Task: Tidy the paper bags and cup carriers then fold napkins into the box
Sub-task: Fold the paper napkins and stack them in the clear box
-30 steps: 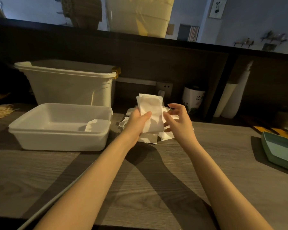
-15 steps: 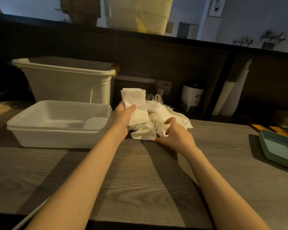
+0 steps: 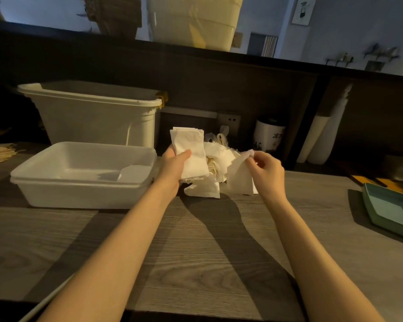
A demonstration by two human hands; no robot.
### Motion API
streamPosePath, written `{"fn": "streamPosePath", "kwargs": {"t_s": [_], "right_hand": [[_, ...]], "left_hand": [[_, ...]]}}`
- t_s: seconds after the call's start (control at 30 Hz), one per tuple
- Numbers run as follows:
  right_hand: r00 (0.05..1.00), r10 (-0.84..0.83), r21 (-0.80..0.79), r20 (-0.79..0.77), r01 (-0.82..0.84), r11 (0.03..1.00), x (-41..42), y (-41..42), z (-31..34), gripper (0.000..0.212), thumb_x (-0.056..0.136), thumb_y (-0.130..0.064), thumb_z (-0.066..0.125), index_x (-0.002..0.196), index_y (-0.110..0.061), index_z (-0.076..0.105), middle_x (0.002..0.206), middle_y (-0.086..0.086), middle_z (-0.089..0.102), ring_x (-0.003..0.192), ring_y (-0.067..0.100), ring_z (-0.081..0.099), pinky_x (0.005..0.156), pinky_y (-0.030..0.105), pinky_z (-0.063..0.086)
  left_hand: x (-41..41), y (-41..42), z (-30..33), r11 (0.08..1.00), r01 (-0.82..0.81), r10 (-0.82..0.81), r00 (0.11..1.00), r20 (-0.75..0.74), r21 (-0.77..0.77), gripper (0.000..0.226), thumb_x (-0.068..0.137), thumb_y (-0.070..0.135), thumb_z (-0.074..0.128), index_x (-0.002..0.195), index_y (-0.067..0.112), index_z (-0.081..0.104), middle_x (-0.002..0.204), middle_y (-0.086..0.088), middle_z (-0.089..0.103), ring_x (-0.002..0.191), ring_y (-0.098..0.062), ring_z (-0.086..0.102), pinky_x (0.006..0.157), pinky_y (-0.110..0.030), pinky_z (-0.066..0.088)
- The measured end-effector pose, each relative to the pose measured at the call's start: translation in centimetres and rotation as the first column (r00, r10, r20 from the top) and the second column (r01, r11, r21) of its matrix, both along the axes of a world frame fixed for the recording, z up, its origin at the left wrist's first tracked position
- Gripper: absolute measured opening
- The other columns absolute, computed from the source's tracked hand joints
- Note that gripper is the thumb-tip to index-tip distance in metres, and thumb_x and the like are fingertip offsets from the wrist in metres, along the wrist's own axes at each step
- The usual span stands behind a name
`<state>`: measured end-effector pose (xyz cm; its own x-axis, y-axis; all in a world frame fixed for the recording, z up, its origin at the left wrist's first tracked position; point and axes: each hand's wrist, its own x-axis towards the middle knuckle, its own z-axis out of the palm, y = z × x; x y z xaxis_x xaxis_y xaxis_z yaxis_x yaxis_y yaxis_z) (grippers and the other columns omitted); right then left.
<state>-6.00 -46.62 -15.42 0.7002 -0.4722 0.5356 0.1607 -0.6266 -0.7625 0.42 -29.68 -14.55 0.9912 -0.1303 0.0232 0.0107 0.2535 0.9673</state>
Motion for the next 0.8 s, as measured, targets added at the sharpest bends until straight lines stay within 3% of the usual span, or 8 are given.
{"fn": "streamPosePath", "kwargs": {"t_s": [0.13, 0.23, 0.43, 0.57, 0.7, 0.8], "right_hand": [[0.987, 0.131, 0.314, 0.096, -0.155, 0.937, -0.5, 0.3, 1.2, 0.016, 0.095, -0.024, 0.051, 0.09, -0.015, 0.064, 0.084, -0.005, 0.06, 0.082, 0.011, 0.054, 0.067, 0.024, 0.046], [0.975, 0.192, 0.434, 0.109, -0.221, 0.873, -0.6, 0.7, 1.5, 0.02, 0.096, -0.025, 0.05, 0.084, -0.019, 0.064, 0.08, -0.005, 0.059, 0.077, 0.012, 0.055, 0.071, 0.031, 0.048], [0.957, 0.274, 0.482, 0.093, -0.284, 0.829, -0.2, 1.5, 1.3, 0.015, 0.096, -0.022, 0.051, 0.094, -0.024, 0.066, 0.09, -0.004, 0.067, 0.083, 0.013, 0.063, 0.069, 0.027, 0.053], [0.968, 0.245, 0.461, 0.045, -0.238, 0.855, 0.2, 1.9, 0.6, 0.017, 0.094, -0.022, 0.054, 0.11, -0.021, 0.061, 0.105, 0.002, 0.065, 0.094, 0.017, 0.064, 0.078, 0.033, 0.055], [0.983, 0.184, 0.447, 0.01, -0.168, 0.878, 0.4, 2.1, -0.1, 0.029, 0.093, -0.026, 0.055, 0.121, -0.016, 0.058, 0.104, 0.0, 0.064, 0.093, 0.016, 0.064, 0.081, 0.034, 0.055], [0.987, 0.163, 0.437, -0.004, -0.145, 0.888, 0.6, 1.9, -0.4, 0.032, 0.093, -0.027, 0.056, 0.123, -0.016, 0.057, 0.106, 0.001, 0.064, 0.091, 0.014, 0.064, 0.076, 0.031, 0.056]], "left_hand": [[-0.2, -0.5, -0.1, 1.0, 0.025, -0.025, 1.0, 0.009, -0.006, 0.041, 0.095, 0.015, 0.051, 0.135, 0.02, 0.042, 0.122, -0.001, 0.054, 0.103, -0.019, 0.055, 0.074, -0.031, 0.052], [-0.7, -1.2, -0.3, 0.993, 0.041, -0.043, 0.999, 0.014, 0.107, 0.04, 0.094, 0.02, 0.053, 0.132, 0.019, 0.042, 0.118, -0.003, 0.053, 0.095, -0.015, 0.052, 0.08, -0.032, 0.048], [-2.2, -2.4, -0.8, 0.982, 0.186, -0.182, 0.979, -0.088, 0.042, 0.03, 0.093, 0.022, 0.054, 0.121, 0.022, 0.043, 0.104, 0.0, 0.053, 0.095, -0.018, 0.052, 0.082, -0.033, 0.049], [-3.0, -3.0, -1.0, 0.956, 0.293, -0.294, 0.953, -0.075, -0.025, 0.019, 0.097, 0.023, 0.045, 0.115, 0.023, 0.05, 0.095, 0.002, 0.059, 0.086, -0.015, 0.056, 0.076, -0.031, 0.05], [-3.2, -3.2, -1.0, 0.929, 0.357, -0.364, 0.928, -0.078, -0.099, 0.032, 0.097, 0.045, 0.036, 0.12, 0.026, 0.046, 0.105, -0.002, 0.06, 0.092, -0.019, 0.059, 0.077, -0.035, 0.051], [-3.3, -3.0, -0.9, 0.909, 0.418, -0.417, 0.908, -0.024, 0.005, 0.032, 0.093, 0.042, 0.046, 0.119, 0.025, 0.049, 0.107, 0.0, 0.061, 0.096, -0.017, 0.06, 0.079, -0.032, 0.052]]}}
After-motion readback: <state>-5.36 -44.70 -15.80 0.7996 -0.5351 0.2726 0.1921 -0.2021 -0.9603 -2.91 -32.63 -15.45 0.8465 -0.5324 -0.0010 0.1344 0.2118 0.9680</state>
